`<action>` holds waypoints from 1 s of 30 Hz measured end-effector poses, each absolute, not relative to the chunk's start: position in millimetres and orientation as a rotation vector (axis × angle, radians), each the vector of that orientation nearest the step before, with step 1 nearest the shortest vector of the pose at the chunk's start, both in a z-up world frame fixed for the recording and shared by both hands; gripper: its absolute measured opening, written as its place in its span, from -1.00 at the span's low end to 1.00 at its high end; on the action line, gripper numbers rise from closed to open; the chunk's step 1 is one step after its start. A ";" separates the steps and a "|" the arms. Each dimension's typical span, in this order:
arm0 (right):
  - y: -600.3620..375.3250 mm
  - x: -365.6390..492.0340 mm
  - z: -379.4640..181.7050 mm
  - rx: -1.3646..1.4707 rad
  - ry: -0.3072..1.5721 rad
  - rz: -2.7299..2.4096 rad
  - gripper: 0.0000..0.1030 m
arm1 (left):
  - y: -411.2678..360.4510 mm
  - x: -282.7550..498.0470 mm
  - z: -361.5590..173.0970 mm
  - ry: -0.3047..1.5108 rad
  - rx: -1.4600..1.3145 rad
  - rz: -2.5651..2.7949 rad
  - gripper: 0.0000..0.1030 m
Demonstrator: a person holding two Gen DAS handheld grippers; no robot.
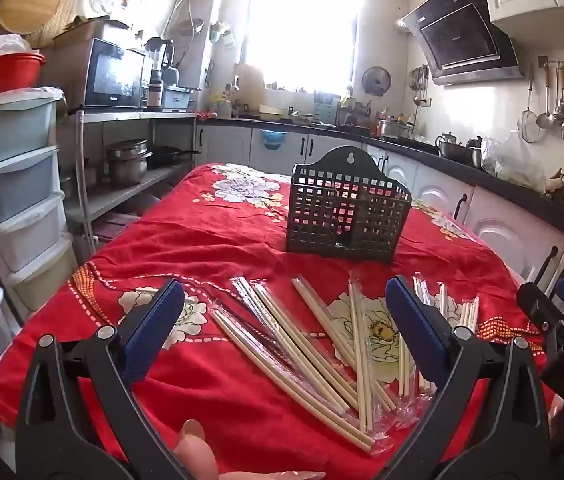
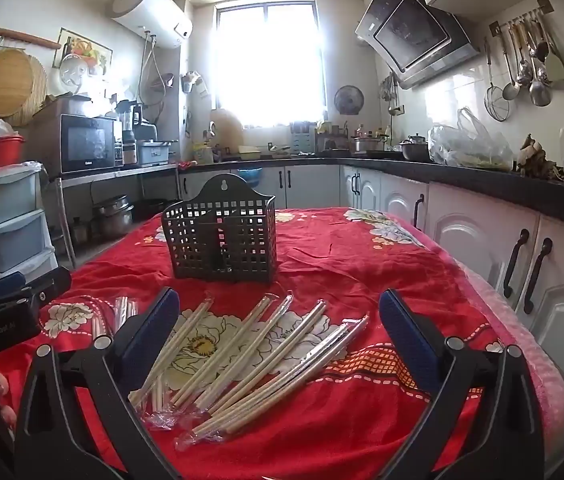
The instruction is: Organize utensils
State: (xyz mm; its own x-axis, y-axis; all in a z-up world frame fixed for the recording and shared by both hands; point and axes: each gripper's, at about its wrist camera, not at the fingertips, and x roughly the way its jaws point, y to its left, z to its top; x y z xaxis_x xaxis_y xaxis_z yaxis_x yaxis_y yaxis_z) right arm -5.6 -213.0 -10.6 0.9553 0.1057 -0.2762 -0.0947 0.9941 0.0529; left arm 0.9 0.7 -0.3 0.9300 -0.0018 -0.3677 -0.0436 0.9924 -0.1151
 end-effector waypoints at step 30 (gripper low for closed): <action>-215.3 -12.3 -4.9 0.046 0.258 0.103 0.88 | -3.0 -3.3 2.6 0.372 -0.104 0.010 0.80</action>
State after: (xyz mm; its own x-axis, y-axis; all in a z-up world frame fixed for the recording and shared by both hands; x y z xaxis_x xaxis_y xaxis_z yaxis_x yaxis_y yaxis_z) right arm -12.3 -215.3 -4.9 0.9617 0.1074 -0.2524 -0.0955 0.9937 0.0590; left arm -3.3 -3.0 2.6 0.9317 -0.0097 -0.3630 -0.0285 0.9946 -0.0996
